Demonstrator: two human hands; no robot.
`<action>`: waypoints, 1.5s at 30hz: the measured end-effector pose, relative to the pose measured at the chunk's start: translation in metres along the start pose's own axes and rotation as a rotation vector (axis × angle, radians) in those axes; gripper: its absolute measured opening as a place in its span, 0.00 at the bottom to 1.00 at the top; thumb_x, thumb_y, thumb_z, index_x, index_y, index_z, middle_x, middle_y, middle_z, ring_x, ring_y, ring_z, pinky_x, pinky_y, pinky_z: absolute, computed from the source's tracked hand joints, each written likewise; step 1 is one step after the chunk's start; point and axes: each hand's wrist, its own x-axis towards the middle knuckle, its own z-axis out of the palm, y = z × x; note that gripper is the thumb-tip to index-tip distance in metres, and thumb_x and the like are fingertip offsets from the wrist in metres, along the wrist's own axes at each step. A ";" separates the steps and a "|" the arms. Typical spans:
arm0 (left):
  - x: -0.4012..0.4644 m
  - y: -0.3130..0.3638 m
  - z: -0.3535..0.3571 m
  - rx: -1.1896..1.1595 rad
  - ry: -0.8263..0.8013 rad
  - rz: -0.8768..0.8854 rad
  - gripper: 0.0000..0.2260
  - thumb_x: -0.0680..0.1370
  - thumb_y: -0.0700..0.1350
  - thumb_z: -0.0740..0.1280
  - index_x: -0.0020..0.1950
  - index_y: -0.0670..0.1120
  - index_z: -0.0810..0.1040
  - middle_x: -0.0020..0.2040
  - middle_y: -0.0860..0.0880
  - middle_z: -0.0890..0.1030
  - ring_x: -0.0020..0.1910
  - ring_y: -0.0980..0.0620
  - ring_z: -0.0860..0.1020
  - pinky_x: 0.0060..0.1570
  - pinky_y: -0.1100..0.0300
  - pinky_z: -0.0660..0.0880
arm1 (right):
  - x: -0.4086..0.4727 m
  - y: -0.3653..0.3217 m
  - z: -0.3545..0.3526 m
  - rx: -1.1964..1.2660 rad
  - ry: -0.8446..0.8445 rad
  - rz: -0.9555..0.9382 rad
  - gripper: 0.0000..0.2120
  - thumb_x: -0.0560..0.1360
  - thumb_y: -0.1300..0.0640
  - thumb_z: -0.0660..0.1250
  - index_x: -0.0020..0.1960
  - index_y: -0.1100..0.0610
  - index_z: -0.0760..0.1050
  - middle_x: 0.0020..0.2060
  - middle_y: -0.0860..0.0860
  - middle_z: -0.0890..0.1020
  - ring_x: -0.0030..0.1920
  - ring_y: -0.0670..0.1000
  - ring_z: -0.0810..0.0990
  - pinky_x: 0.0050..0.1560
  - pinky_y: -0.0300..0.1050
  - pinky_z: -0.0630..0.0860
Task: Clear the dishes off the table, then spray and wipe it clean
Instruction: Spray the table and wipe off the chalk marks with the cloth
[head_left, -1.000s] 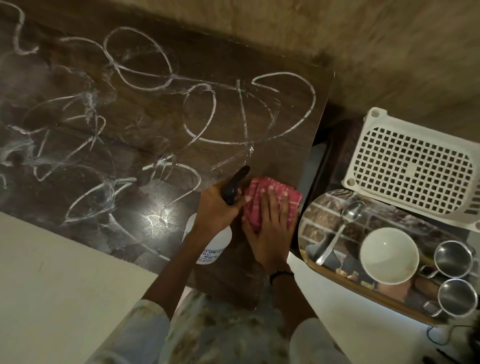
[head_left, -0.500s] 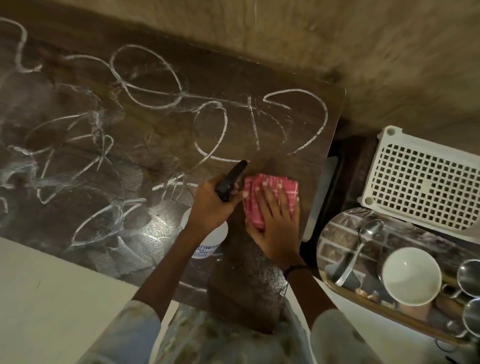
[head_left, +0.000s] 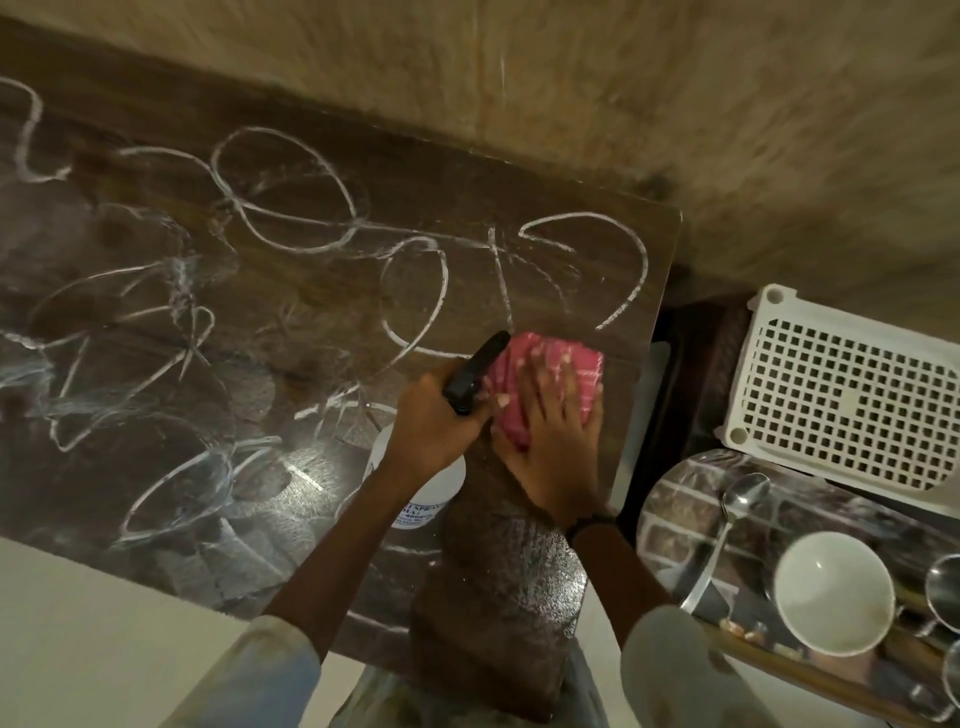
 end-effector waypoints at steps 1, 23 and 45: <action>0.002 0.002 0.001 0.014 0.000 0.001 0.11 0.69 0.50 0.75 0.46 0.45 0.80 0.40 0.48 0.83 0.41 0.50 0.80 0.46 0.56 0.77 | -0.013 0.005 0.001 -0.003 -0.014 -0.065 0.37 0.75 0.33 0.56 0.78 0.49 0.53 0.77 0.48 0.53 0.77 0.56 0.47 0.73 0.67 0.47; 0.047 0.055 0.036 0.173 -0.215 0.096 0.18 0.70 0.49 0.74 0.55 0.43 0.78 0.48 0.45 0.82 0.44 0.51 0.79 0.44 0.61 0.73 | 0.003 0.025 -0.005 0.001 0.076 0.153 0.35 0.73 0.34 0.57 0.74 0.50 0.60 0.74 0.51 0.65 0.75 0.58 0.59 0.71 0.66 0.55; 0.072 0.042 0.018 -0.013 -0.227 0.040 0.07 0.69 0.45 0.75 0.44 0.45 0.81 0.43 0.47 0.83 0.45 0.51 0.81 0.50 0.59 0.76 | 0.129 0.057 -0.040 0.011 0.108 0.337 0.42 0.69 0.31 0.43 0.78 0.50 0.49 0.78 0.51 0.50 0.77 0.59 0.45 0.70 0.69 0.44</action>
